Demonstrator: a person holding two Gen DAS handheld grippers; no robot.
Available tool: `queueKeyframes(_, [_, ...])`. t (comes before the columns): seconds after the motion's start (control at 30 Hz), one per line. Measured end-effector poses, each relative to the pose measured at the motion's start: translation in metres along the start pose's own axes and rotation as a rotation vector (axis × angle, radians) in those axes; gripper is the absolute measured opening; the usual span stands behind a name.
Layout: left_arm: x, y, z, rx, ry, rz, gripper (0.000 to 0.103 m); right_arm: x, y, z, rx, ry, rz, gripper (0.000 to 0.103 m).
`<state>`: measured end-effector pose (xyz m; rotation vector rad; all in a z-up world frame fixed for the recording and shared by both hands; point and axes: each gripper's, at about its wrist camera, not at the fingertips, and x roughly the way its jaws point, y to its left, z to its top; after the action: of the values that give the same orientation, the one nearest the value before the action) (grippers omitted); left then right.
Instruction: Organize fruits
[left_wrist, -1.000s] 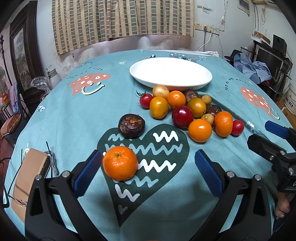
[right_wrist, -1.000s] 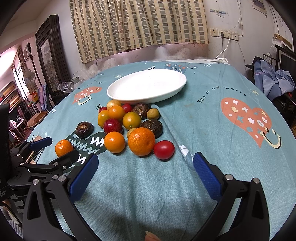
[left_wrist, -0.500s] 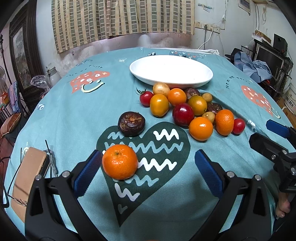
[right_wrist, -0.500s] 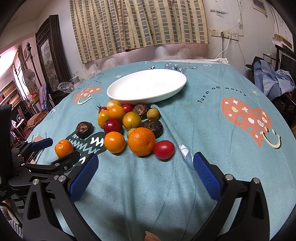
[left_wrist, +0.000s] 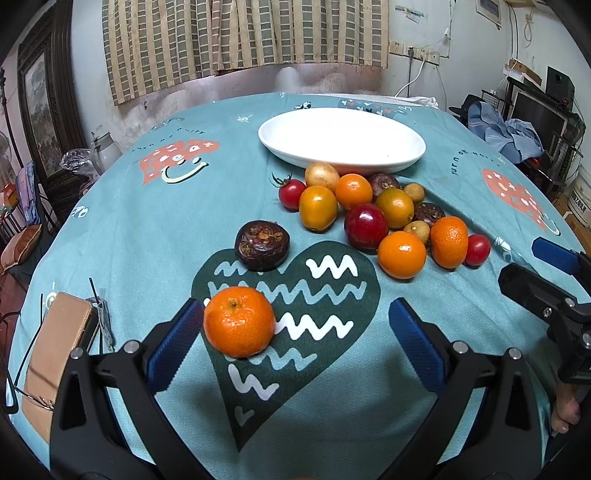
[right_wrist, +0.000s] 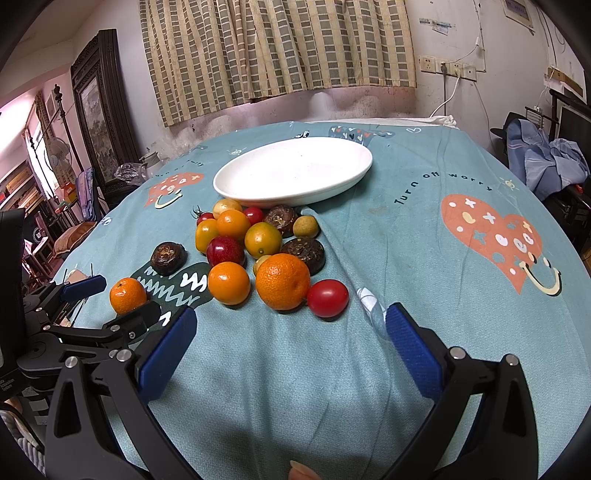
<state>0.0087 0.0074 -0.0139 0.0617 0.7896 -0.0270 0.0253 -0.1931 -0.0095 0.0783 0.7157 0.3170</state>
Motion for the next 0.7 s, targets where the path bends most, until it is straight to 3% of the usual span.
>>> queueKeyframes(0.7, [0.0014,-0.0004,-0.0001,0.0,0.005,-0.001,0.101,0.0041,0.0008,-0.0027,0.0,-0.001,0.0,0.102])
